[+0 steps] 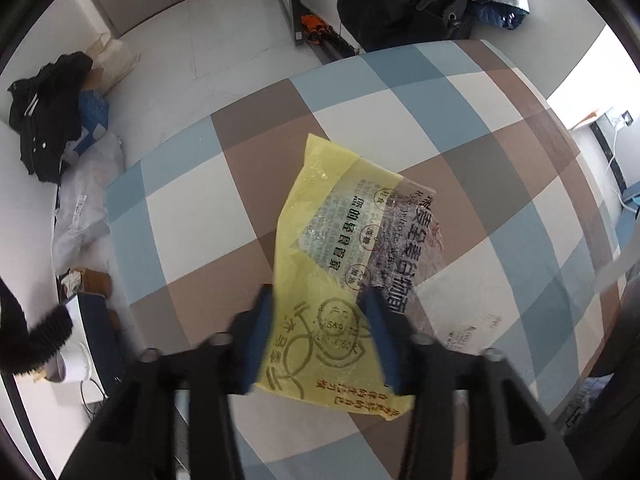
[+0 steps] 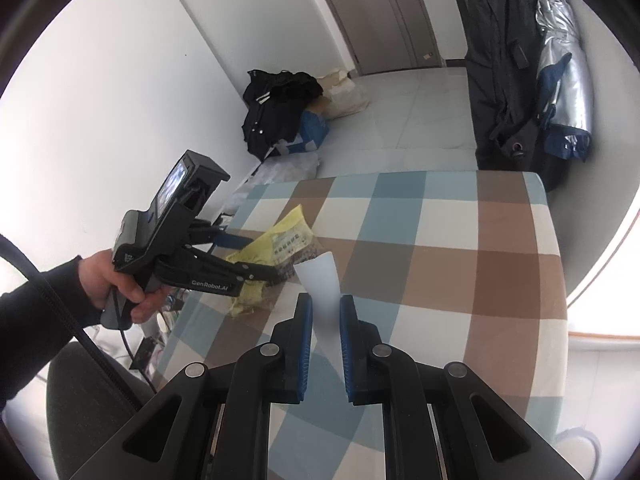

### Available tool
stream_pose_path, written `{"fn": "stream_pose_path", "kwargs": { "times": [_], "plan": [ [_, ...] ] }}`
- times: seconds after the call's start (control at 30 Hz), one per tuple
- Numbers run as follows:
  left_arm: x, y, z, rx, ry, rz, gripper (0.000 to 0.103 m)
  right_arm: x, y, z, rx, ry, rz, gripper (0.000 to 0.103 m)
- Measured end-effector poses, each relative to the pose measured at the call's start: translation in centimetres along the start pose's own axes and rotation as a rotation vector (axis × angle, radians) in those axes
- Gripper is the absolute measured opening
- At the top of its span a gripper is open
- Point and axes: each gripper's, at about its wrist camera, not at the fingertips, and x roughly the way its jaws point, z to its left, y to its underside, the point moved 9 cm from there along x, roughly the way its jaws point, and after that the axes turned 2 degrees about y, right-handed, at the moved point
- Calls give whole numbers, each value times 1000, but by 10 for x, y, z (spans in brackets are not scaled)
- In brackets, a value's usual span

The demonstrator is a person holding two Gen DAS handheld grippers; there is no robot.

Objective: Collect trash
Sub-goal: 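Close the right tool on the white foam tube while the left tool grasps the yellow printed bag, then carry the yellow bag and foam tube in both tools over the white bin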

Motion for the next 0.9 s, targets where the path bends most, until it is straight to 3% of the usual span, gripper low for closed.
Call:
{"fn": "stream_pose_path", "kwargs": {
  "times": [0.1, 0.2, 0.43, 0.7, 0.9],
  "plan": [
    [-1, 2, 0, -42, -21, -2, 11, -7, -2, -1, 1, -2, -15, 13],
    [-3, 5, 0, -131, -13, 6, 5, -15, -4, -2, 9, -5, -32, 13],
    [-23, 5, -12, -218, 25, -58, 3, -39, -12, -3, 28, -24, -78, 13],
    [-68, -14, -52, -167, 67, -203, 3, -91, -26, -2, 11, -18, -162, 13],
    [-106, -31, -106, -100, 99, -287, 3, -134, -25, -15, 15, 13, -220, 13]
  ]
}}
